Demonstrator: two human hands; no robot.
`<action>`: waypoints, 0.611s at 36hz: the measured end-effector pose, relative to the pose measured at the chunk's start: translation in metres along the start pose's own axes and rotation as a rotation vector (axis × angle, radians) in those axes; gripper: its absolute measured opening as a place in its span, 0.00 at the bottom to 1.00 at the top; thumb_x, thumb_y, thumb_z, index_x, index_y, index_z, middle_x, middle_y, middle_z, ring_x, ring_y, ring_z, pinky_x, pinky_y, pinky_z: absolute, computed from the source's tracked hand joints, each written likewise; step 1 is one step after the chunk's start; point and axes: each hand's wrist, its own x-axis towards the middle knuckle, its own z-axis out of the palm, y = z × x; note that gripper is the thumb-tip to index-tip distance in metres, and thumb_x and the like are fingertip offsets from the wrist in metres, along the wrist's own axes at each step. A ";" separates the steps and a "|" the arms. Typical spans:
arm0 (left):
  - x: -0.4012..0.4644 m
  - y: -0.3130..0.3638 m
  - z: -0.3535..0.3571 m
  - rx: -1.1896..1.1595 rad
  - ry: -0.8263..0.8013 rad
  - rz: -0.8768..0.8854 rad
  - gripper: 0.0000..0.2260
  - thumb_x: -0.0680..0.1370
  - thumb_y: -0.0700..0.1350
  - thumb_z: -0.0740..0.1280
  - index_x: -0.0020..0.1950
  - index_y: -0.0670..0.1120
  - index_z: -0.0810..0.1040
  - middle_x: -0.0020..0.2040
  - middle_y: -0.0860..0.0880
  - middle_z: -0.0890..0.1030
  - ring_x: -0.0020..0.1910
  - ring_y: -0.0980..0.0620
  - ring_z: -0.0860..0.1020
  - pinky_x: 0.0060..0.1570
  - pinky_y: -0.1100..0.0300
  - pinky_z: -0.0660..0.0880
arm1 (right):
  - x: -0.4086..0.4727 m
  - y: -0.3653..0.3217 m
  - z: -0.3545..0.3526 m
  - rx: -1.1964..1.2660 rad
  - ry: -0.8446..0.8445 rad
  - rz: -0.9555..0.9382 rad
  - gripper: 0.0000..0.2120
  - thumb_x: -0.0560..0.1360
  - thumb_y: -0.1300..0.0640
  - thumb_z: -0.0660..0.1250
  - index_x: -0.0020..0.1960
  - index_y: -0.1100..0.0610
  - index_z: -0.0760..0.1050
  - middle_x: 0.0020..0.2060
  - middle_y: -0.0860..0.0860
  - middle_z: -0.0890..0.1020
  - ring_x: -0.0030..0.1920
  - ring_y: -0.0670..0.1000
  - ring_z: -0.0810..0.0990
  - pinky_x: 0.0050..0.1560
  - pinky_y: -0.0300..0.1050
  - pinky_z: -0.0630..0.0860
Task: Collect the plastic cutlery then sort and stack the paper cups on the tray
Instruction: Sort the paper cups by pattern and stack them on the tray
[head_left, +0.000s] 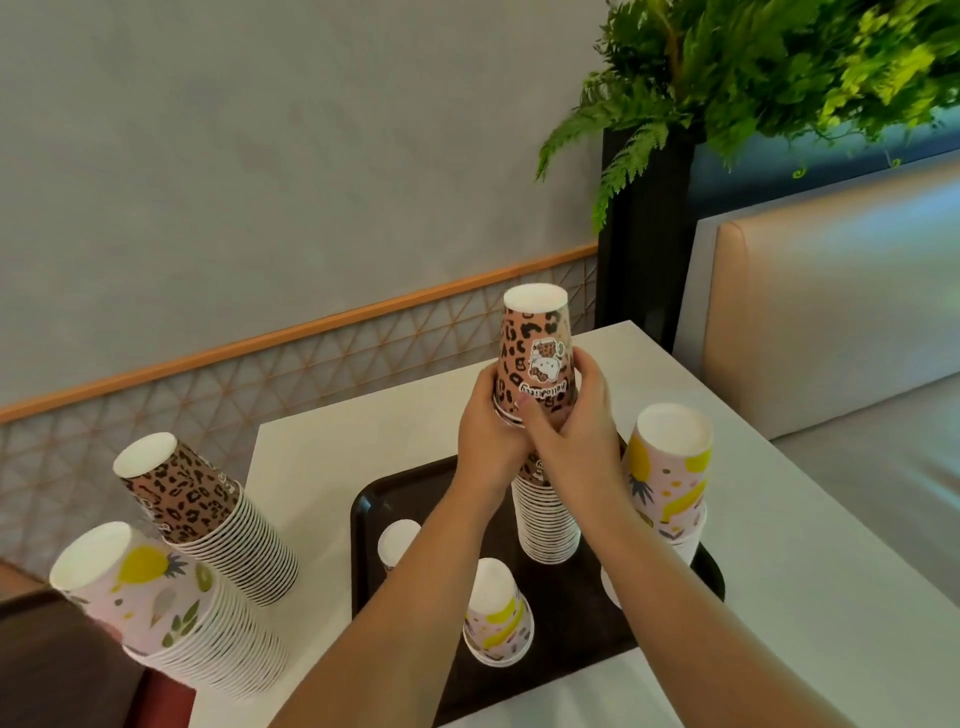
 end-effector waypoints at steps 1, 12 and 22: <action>-0.001 -0.004 0.002 0.012 -0.002 -0.008 0.25 0.68 0.43 0.75 0.60 0.55 0.69 0.49 0.63 0.76 0.49 0.65 0.75 0.47 0.71 0.71 | -0.001 0.003 0.001 -0.013 0.010 0.003 0.31 0.72 0.57 0.69 0.70 0.54 0.60 0.65 0.50 0.71 0.63 0.47 0.72 0.60 0.44 0.75; -0.016 -0.042 0.012 0.098 -0.044 -0.124 0.17 0.75 0.42 0.68 0.63 0.46 0.71 0.56 0.50 0.77 0.58 0.49 0.76 0.60 0.51 0.74 | -0.011 0.033 0.015 -0.146 0.014 0.052 0.35 0.70 0.60 0.71 0.72 0.54 0.58 0.66 0.51 0.69 0.67 0.50 0.68 0.65 0.44 0.69; -0.026 -0.041 0.003 0.325 -0.048 -0.019 0.16 0.79 0.37 0.61 0.66 0.45 0.67 0.58 0.51 0.76 0.52 0.67 0.77 0.50 0.72 0.73 | -0.022 0.025 0.011 -0.237 0.018 0.013 0.43 0.71 0.55 0.70 0.76 0.51 0.45 0.75 0.52 0.57 0.76 0.52 0.53 0.73 0.57 0.59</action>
